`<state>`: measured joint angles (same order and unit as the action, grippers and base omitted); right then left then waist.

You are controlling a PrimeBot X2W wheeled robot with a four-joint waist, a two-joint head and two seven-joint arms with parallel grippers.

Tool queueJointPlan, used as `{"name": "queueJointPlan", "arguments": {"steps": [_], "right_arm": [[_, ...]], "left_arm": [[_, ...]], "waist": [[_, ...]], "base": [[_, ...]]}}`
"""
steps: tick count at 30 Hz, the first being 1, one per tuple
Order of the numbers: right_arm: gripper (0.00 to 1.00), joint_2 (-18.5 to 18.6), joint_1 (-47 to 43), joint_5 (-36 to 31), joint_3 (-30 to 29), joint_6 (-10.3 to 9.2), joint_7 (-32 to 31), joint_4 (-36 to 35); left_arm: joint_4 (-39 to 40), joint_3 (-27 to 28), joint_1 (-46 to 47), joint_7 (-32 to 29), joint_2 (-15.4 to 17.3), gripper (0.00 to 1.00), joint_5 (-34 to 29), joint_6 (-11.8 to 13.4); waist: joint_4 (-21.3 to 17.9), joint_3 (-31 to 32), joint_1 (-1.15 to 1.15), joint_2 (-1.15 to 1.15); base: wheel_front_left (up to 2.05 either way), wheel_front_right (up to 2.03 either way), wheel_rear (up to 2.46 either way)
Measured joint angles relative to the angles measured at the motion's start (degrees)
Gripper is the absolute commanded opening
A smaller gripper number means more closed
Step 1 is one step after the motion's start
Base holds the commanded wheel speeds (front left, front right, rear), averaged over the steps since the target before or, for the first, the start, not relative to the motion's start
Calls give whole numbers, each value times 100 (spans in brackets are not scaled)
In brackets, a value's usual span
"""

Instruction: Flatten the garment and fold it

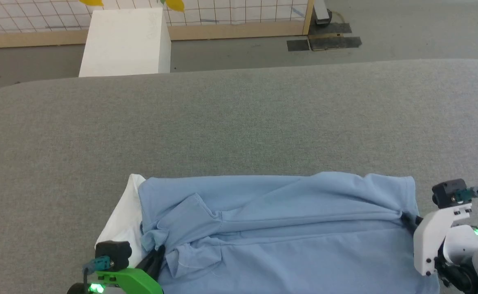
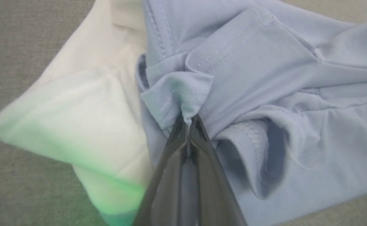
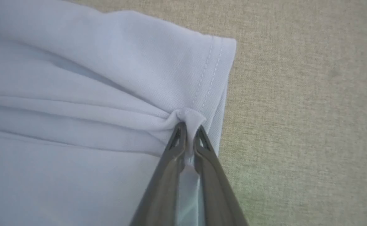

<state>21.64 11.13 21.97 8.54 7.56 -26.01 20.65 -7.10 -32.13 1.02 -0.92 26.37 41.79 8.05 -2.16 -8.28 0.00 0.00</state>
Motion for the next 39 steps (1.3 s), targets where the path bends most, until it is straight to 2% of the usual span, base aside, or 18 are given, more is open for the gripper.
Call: {"name": "queueJointPlan", "arguments": {"steps": [4,8,15,22,27,29,33,39], "right_arm": [[100,-80,-349,51,-342,0,-36,-175],[100,-286,-786,79,-773,0,141,-557],[100,-968,-1288,-5,-1469,0,866,-1294],[100,-1707,-1361,-334,-2086,0,1344,-1528],[100,-1866,-1179,-539,-2627,0,1222,-1162],[100,-1855,-996,-401,-2704,0,1134,-862],[100,-1872,-625,-394,-2681,0,905,-175],[100,-1869,-181,-921,-2671,0,308,630]], "left_arm": [[23,32,-65,158,-108,100,47,-3],[116,168,-161,578,-141,100,69,-15],[118,476,-8,1415,-348,100,-274,169],[-55,1004,586,1548,-688,100,-1031,260],[-89,1446,766,1564,-988,100,-1611,111],[-179,1597,833,1564,-1092,100,-1729,49],[-358,1872,965,1564,-1255,100,-1971,-77],[-544,2136,987,1564,-1434,100,-2264,-241]], "waist": [[47,110,0,0],[123,206,0,0],[269,337,0,0],[325,447,0,0],[287,479,0,0],[263,478,0,0],[217,469,0,0],[192,444,0,0]], "base": [[0,0,0],[0,0,0],[0,0,0],[0,0,0],[0,0,0],[0,0,0],[0,0,0],[0,0,0]]}}
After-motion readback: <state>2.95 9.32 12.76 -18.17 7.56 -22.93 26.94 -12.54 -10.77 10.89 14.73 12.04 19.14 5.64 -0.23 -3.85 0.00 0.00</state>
